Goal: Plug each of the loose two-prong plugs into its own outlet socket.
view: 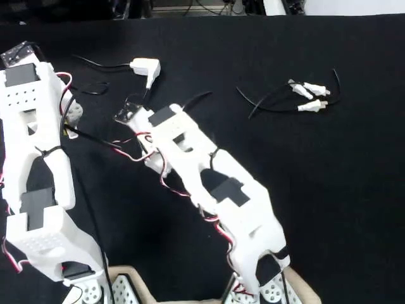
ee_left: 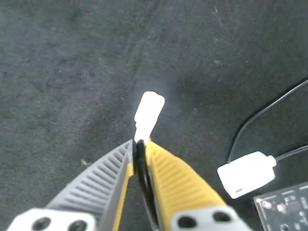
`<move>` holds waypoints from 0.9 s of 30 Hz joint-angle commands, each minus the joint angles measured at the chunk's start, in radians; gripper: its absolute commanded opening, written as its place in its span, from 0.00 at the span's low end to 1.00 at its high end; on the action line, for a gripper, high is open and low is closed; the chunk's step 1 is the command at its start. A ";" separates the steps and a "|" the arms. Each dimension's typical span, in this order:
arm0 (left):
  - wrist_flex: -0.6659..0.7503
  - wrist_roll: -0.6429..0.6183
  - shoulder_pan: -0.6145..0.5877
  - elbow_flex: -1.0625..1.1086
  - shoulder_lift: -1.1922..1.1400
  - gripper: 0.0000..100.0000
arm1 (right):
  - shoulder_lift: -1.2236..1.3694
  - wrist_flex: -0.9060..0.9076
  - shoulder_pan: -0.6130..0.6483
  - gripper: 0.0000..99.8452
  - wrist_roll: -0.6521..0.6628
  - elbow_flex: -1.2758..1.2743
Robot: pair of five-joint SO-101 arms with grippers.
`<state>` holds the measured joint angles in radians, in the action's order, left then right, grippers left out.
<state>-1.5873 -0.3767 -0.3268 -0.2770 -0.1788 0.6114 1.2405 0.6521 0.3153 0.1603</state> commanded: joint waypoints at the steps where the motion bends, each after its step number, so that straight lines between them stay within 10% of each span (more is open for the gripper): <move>1: 0.006 -0.008 -0.008 -0.056 0.017 0.03 | -0.019 -0.114 0.066 0.12 0.000 0.005; 14: 0.008 -0.012 -0.036 -0.058 0.017 0.03 | -0.022 -0.296 0.077 0.12 0.000 0.031; 27: 0.003 -0.012 -0.004 -0.090 0.011 0.03 | -0.154 0.157 -0.196 0.12 -0.029 0.050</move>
<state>-1.5873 -0.3767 -0.3529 -0.2908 -0.1788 0.5255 1.3418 0.5831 0.3168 0.1926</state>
